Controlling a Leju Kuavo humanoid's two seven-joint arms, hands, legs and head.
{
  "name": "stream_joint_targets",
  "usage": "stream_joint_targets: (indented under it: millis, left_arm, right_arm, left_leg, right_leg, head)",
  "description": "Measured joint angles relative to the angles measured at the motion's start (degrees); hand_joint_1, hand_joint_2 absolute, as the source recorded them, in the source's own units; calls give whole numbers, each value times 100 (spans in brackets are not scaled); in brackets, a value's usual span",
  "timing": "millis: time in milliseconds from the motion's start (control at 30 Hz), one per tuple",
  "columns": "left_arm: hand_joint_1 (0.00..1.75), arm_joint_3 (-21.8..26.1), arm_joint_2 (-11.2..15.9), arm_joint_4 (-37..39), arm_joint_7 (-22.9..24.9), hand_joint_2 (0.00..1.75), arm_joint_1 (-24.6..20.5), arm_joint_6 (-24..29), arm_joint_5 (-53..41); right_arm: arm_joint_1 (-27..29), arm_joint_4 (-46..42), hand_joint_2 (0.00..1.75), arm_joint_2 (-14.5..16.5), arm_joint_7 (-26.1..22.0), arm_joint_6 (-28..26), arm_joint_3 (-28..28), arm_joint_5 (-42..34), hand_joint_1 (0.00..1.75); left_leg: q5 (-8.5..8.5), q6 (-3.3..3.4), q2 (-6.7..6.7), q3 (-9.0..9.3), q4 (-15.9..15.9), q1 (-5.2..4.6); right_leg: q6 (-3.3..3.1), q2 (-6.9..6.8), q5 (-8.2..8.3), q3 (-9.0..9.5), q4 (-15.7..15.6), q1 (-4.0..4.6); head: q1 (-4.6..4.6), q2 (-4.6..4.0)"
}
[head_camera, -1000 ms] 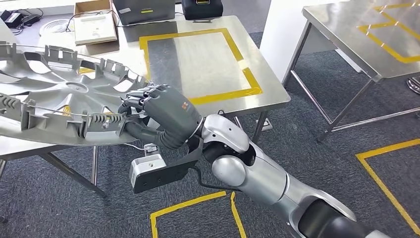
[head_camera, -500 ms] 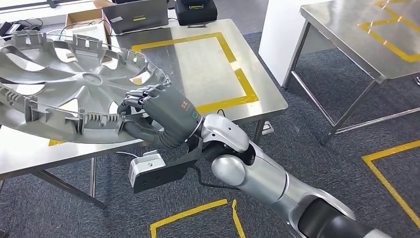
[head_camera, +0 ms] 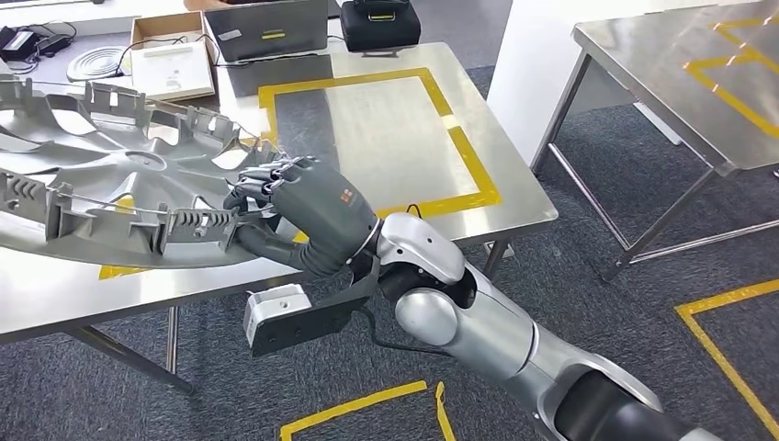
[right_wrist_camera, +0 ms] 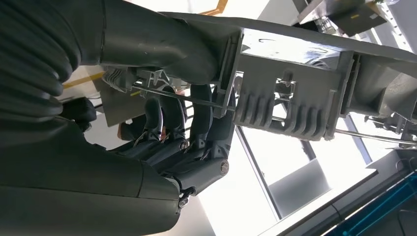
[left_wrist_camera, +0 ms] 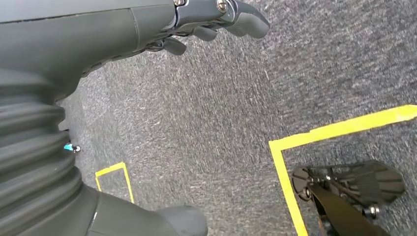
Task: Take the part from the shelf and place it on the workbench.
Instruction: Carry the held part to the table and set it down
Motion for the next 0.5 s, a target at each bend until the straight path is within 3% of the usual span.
stream_joint_targets:
  millis: [33, 67, 100, 133, 233, 300, 333, 400, 433, 467, 500]
  left_arm:
    - [0, 0, -3, 1, 0, 175, 1, 0, -1]
    - [0, 0, -6, 1, 0, 175, -1, 0, -1]
    - [0, 0, -8, 1, 1, 175, -8, 0, -1]
    - [0, 0, -10, 1, 2, 175, -14, 0, -1]
    - [0, 1, -5, -4, 4, 175, -24, 0, -1]
    - [0, 1, -4, -7, 2, 175, -29, -1, -2]
    - [0, 1, -5, -8, 1, 175, -31, -2, -2]
    - [0, 1, -9, -6, 4, 175, -29, -4, -4]
    - [0, 1, -7, -6, 9, 175, -20, -4, -5]
    - [0, 2, -5, -7, 13, 175, -11, -4, -7]
    - [0, 2, -4, -7, 16, 175, -4, -4, -9]
  right_arm:
    - [0, 0, 175, -4, 1, 1, -6, 2, 175]
    - [-2, 1, 175, -7, 1, 1, -15, 4, 175]
    - [-7, 0, 175, -8, 1, 1, -23, 8, 175]
    - [-9, -1, 175, -9, 1, 0, -30, 11, 175]
    - [-5, -4, 175, -10, 3, -1, -39, 15, 175]
    - [-3, -9, 175, -8, 4, 2, -40, 13, 175]
    - [-1, -11, 175, -6, 5, 3, -40, 14, 175]
    - [1, -10, 175, -4, 5, 2, -40, 16, 175]
    - [5, -9, 175, -4, 5, 2, -40, 17, 175]
    - [10, -9, 175, -4, 8, 2, -40, 17, 175]
    - [14, -9, 175, -4, 10, 2, -40, 18, 175]
  left_leg:
    - [-49, -16, -5, 64, 1, 1]
    - [-91, -36, -9, 110, 2, -3]
    - [-132, -67, -16, 142, 8, -11]
    - [-157, -98, -19, 153, 6, -13]
    - [-205, -212, -10, 195, -34, -7]
    - [-314, -277, 3, 146, 159, -6]
    - [-424, -297, 6, 8, 428, -2]
    - [-675, -323, 9, -464, 1205, 1]
    - [-714, -327, 9, -679, 1501, 2]
    - [-638, -324, 9, -805, 1605, 1]
    - [-446, -313, 9, -812, 1478, 1]
  right_leg:
    - [-18, -3, 316, 89, -374, -3]
    - [-44, -9, 532, 212, -745, 3]
    - [-73, -12, 680, 336, -1089, 16]
    - [-98, -13, 712, 404, -1267, 29]
    - [-177, 12, 642, 484, -1377, 38]
    - [-249, 13, 608, 586, -1424, 11]
    - [-279, 5, 585, 636, -1439, 1]
    - [-320, -3, 527, 692, -1440, 13]
    - [-326, 2, 497, 719, -1437, 19]
    - [-326, 10, 464, 755, -1434, 24]
    - [-321, 19, 428, 802, -1430, 26]
  head:
    - [1, 0]
    - [-3, 0]
    - [-5, -1]
    - [-7, -1]
    - [-4, -1]
    - [-29, -1]
    - [-45, -1]
    - [-66, -1]
    - [-65, -1]
    - [-64, -1]
    - [-66, -1]
